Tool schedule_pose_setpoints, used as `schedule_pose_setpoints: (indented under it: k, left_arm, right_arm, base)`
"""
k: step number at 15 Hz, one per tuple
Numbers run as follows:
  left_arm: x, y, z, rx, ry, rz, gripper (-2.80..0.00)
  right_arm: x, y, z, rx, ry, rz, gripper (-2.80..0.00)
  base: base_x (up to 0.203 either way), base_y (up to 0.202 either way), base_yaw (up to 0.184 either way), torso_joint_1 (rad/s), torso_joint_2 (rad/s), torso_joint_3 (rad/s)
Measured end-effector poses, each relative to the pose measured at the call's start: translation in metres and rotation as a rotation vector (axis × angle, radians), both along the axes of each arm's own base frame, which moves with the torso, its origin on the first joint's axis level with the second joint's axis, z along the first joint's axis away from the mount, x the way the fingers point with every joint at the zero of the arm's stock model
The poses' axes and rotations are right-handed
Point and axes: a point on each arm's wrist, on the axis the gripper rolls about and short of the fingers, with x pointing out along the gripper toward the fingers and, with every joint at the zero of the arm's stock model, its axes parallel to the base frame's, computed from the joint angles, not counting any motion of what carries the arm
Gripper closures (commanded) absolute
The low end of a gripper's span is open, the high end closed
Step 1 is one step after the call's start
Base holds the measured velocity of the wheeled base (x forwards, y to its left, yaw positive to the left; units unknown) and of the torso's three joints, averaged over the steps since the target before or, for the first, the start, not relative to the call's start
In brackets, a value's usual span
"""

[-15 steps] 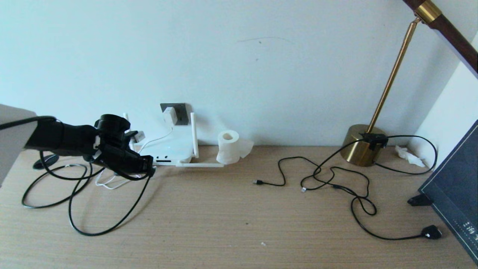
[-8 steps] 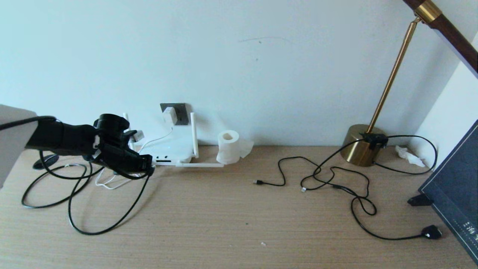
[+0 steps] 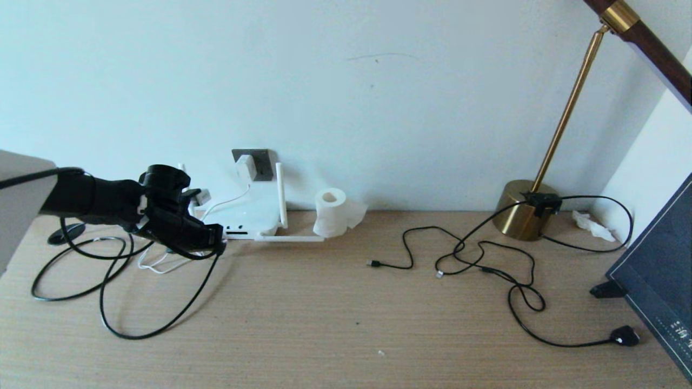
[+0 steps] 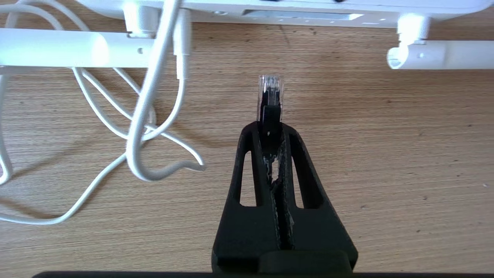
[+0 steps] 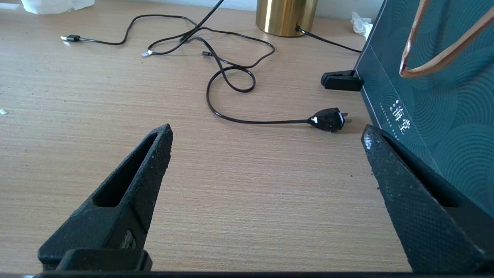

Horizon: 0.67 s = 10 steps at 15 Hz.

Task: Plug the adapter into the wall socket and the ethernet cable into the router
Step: Plug cable into router interface

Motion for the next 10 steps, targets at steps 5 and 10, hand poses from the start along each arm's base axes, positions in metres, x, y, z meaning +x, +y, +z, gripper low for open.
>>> schedule_pose_setpoints:
  k: [5,10]
  left_arm:
    - [0.0018,-0.0004,0.0041,0.002,-0.016,-0.001,0.0]
    - [0.0036,-0.0003,0.0048,0.003,-0.02,0.0,0.0]
  right_arm:
    - [0.0,0.0,0.0,-0.001,0.0,0.0,-2.8]
    - [0.0,0.0,0.0,-0.001,0.0,0.0,-2.8]
  base:
    - [0.0,0.0,0.0,0.0,0.0,0.0]
    - [0.0,0.0,0.0,0.0,0.0,0.0]
